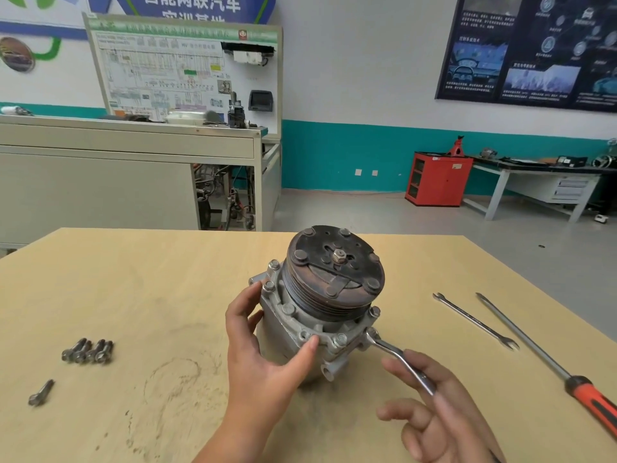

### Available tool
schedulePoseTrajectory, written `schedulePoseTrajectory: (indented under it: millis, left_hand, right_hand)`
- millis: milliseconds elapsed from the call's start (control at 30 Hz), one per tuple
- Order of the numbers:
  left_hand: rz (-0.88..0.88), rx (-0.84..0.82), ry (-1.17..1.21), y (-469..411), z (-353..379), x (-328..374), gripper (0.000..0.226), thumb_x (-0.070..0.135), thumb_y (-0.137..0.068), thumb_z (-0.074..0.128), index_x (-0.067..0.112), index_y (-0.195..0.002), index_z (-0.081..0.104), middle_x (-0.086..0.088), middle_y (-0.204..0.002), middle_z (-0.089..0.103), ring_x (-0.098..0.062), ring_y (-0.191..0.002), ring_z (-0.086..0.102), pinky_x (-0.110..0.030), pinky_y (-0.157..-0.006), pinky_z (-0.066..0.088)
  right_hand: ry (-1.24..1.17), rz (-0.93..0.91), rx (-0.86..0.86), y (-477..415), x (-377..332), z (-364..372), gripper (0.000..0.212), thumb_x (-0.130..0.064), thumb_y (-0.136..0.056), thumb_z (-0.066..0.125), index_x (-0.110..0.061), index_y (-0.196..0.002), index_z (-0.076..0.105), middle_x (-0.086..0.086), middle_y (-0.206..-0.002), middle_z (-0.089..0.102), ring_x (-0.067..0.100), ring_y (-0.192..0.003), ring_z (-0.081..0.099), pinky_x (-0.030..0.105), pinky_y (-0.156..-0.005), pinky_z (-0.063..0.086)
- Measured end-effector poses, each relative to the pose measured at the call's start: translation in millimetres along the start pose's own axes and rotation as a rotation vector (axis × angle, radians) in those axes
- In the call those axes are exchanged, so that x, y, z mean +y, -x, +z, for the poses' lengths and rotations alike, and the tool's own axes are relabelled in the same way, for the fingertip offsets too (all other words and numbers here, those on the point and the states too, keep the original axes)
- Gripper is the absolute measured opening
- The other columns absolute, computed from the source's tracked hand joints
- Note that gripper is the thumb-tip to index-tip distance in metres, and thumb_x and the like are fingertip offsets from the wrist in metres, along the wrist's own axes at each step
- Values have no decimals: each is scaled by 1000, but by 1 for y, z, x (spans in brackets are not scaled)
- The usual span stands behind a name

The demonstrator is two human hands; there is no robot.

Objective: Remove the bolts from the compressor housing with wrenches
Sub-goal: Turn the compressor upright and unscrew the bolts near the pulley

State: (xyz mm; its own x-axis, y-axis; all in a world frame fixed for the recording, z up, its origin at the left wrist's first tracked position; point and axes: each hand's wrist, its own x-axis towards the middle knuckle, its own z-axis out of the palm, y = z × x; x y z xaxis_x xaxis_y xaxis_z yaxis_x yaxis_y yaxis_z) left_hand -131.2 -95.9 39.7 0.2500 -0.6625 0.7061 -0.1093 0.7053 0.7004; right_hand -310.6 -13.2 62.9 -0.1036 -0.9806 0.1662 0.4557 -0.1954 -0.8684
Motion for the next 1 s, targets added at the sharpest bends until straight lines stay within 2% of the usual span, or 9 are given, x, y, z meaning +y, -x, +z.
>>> schedulePoseTrajectory:
  millis: [100,200,267,400,500,633,767,867,1000]
  left_hand:
    - [-8,4,9,0,0,-2,79,38,-58,78,57,-125,39,26,-131,48,-2,-126,47,-11,-98,38]
    - [-9,7,7,0,-1,-2,80,37,-58,79,56,-126,39,26,-132,48,-2,-126,47,-11,-99,38]
    - [-5,6,8,-1,0,-1,80,37,-58,78,55,-126,39,26,-132,48,-3,-127,46,-12,-100,37]
    - [6,2,0,-1,0,0,79,36,-60,77,55,-127,39,25,-133,49,-6,-128,46,-16,-103,37]
    - [-4,3,1,-1,0,1,79,37,-60,77,56,-126,39,25,-133,48,-5,-128,46,-14,-102,37]
    - [-2,2,-18,-1,0,1,80,38,-59,77,56,-126,38,28,-133,48,-3,-128,46,-14,-103,36]
    - [1,-2,-11,0,0,2,79,37,-60,77,56,-126,38,27,-133,48,-4,-127,46,-14,-102,37]
    - [-3,-3,-10,0,1,2,79,36,-60,77,56,-126,39,26,-133,48,-5,-128,46,-16,-103,36]
    - [-10,-4,7,0,1,3,78,35,-60,77,55,-125,40,25,-132,49,-3,-126,47,-13,-100,37]
  right_hand:
    - [122,-58,3,7,3,21,44,-12,-61,44,-18,-94,71,-3,-92,74,32,-55,68,11,-31,32]
    - [130,-65,-39,15,2,33,42,-10,-59,45,-2,-96,63,0,-91,75,36,-55,67,13,-31,34]
    - [172,-83,-44,18,2,40,38,-10,-60,45,-2,-93,62,3,-89,75,36,-52,66,10,-36,38]
    - [350,-211,-39,14,-1,37,37,-23,-70,43,-13,-86,74,0,-88,75,33,-52,67,6,-41,36]
    - [454,-295,-30,5,-14,35,32,-29,-73,47,-39,-86,74,-2,-86,75,25,-56,68,6,-48,38]
    - [556,-374,-115,-1,-19,31,30,-47,-69,47,-40,-83,73,-5,-87,75,18,-59,69,3,-54,39]
    - [600,-438,-113,1,-11,31,26,-38,-75,50,-42,-89,71,-9,-87,74,9,-54,65,1,-52,37]
    - [549,-429,-101,3,4,27,39,-14,-76,49,-43,-88,72,-5,-85,75,18,-51,65,2,-49,38]
    - [310,-244,-93,0,13,17,40,-15,-71,41,-34,-79,76,14,-83,74,31,-47,64,11,-38,33]
